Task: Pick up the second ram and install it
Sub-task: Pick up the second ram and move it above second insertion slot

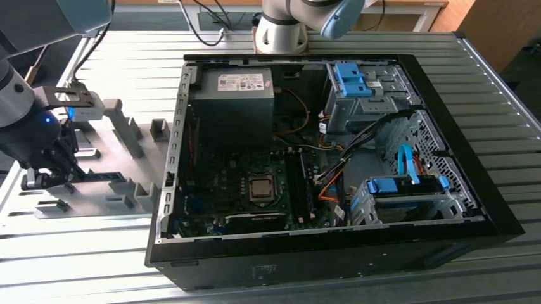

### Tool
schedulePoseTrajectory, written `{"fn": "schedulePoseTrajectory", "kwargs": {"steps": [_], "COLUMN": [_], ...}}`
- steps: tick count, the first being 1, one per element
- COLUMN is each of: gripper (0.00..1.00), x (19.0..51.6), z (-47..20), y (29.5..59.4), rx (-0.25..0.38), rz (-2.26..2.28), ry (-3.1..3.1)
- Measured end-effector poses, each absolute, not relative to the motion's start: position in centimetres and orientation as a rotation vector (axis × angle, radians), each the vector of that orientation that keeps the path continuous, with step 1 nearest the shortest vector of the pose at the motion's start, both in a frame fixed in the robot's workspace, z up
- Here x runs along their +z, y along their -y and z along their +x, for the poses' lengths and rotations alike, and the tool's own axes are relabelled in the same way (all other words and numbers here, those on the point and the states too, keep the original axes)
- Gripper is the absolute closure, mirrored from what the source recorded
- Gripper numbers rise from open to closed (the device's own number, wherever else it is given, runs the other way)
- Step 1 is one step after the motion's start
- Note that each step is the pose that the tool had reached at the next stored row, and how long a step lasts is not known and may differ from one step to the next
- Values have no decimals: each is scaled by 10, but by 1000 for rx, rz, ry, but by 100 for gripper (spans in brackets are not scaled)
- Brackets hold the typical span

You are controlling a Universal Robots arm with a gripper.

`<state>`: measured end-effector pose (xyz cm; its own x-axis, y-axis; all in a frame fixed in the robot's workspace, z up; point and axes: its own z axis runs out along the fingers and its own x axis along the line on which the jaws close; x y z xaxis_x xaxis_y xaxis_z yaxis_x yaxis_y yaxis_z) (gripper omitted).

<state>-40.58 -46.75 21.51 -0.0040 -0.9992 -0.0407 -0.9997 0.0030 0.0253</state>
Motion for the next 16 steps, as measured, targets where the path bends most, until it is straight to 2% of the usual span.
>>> {"fn": "schedulePoseTrajectory", "kwargs": {"steps": [16], "gripper": [86], "x": [221], "z": [-406], "y": [467], "rx": [73], "rz": [-2209], "ry": [-2217]}}
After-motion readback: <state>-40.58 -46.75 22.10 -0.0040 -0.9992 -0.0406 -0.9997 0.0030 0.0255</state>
